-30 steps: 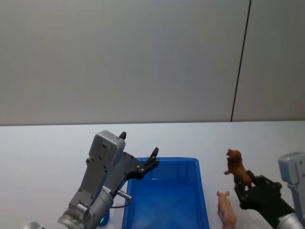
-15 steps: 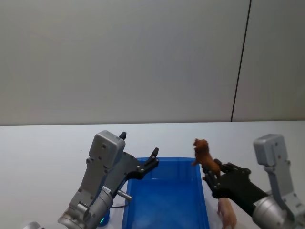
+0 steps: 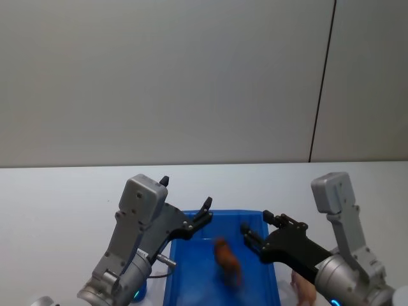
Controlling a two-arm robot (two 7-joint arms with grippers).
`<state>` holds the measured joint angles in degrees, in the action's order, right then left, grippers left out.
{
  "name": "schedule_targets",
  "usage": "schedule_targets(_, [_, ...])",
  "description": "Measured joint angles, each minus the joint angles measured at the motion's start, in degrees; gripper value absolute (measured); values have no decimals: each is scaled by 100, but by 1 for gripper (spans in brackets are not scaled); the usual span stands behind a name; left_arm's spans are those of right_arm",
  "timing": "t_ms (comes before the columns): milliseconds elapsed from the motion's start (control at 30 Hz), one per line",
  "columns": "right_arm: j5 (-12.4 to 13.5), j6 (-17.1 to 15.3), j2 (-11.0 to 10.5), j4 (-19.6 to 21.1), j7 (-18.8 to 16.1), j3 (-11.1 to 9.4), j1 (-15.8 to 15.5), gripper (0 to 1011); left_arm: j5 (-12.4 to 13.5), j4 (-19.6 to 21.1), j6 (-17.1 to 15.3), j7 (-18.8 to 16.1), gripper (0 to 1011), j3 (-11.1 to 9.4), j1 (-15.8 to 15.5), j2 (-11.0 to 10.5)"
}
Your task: Pick up the two dolls from the table and place them into the box.
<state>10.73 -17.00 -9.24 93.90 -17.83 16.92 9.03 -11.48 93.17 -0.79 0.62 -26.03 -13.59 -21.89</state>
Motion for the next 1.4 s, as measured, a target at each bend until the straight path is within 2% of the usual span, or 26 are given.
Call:
schedule_targets(33, [-4, -12, 12, -21, -11, 8, 16, 519, 0, 0, 0, 0, 1004, 0, 0, 0])
schedule_targets(100, [-9, -25, 21, -42, -13, 12, 31, 652, 0, 0, 0, 0, 1004, 0, 0, 0])
schedule_targets(233, [-15, -39, 28, -53, 15, 16, 40, 768, 0, 0, 0, 0, 1004, 0, 0, 0])
schedule_targets(467, [-14, -33, -29, 64, 248, -14, -51, 925, 0, 0, 0, 0, 1004, 0, 0, 0])
schedule_targets(533, [-6, -17, -68, 146, 382, -36, -116, 999, 0, 0, 0, 0, 1004, 0, 0, 0])
schedule_targets(1100, [9, -82, -425, 755, 1378, -190, -800, 1001, 0, 0, 0, 0, 1004, 0, 0, 0])
schedule_targets(1400, [-30, -120, -507, 757, 1561, -206, -1020, 1001, 0, 0, 0, 0, 1004, 0, 0, 0])
